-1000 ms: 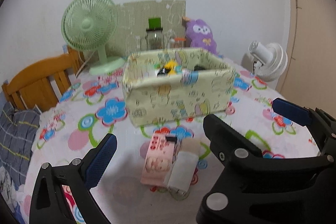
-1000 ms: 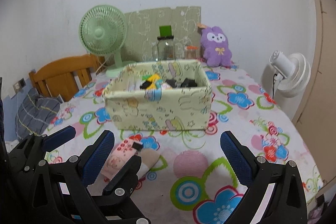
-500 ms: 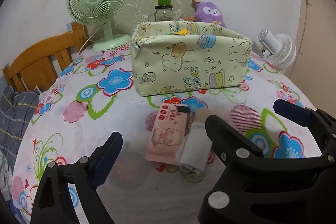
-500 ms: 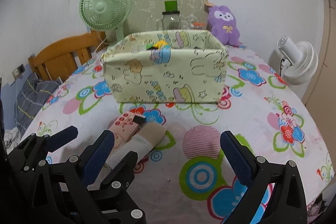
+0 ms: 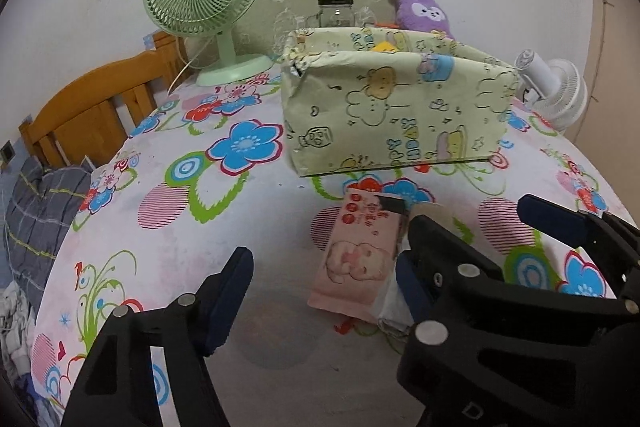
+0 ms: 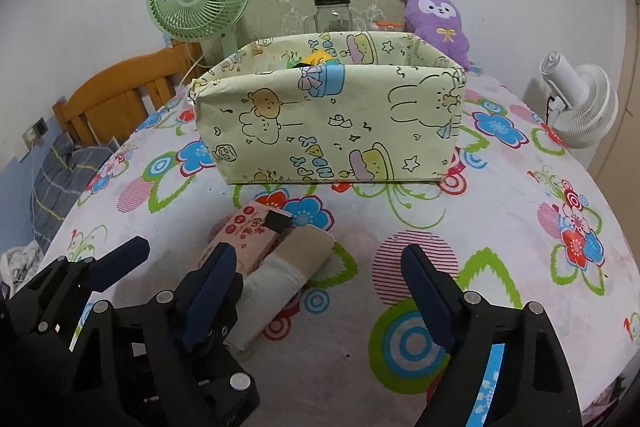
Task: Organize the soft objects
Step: 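Withdraw both tools from the box toward the pink-and-white pack, then grasp the pink-and-white wipe pack with the left tool while the right tool grasps the white cloth roll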
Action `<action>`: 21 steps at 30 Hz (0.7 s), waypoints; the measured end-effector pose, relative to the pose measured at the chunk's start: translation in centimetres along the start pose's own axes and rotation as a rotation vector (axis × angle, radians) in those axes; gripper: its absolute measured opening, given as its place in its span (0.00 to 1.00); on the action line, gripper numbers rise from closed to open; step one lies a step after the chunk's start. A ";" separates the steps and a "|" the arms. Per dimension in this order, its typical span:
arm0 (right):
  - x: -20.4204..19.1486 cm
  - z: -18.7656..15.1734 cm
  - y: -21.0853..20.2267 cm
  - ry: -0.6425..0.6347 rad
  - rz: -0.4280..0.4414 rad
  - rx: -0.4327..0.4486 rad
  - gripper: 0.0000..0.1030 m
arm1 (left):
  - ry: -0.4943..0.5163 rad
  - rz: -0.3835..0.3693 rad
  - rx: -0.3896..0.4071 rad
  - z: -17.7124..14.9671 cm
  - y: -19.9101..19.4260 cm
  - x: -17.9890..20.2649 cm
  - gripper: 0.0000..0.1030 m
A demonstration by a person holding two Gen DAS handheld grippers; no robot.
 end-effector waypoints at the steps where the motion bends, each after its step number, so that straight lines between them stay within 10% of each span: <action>1: 0.0 0.0 0.1 0.000 -0.002 -0.002 0.84 | 0.002 0.002 -0.003 0.0 0.2 -0.1 0.72; 21: 2.0 -0.2 1.0 0.077 -0.045 -0.063 0.71 | 0.007 -0.100 -0.072 0.2 1.4 2.1 0.47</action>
Point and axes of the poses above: each gripper's, at about its wrist camera, not at the fingertips, and y roughly the way its jaws point, x to its right, z to its top, the point moved 1 cm from there along y, roughly the way its jaws point, and after that the axes turned 8 degrees about z, right-handed, at the moved point
